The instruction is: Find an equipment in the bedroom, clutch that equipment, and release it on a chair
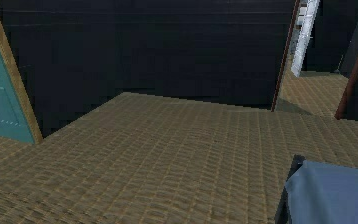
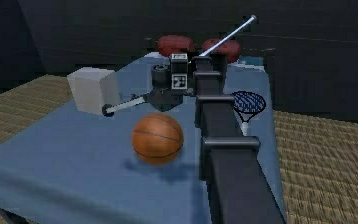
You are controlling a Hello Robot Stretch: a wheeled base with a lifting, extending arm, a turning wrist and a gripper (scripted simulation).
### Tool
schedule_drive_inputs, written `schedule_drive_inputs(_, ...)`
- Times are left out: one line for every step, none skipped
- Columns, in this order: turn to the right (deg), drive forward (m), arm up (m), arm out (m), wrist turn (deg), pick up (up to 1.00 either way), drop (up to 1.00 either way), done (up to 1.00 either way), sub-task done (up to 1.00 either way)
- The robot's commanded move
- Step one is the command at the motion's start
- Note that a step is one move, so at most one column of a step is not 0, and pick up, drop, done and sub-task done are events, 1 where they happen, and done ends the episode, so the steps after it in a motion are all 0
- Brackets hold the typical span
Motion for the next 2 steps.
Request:
schedule_drive_inputs(0.0,0.00,0.00,0.00,27.0,0.00,0.00,0.00,0.00)
schedule_drive_inputs(0.0,0.00,-0.26,0.00,0.0,0.00,0.00,0.00,0.00)
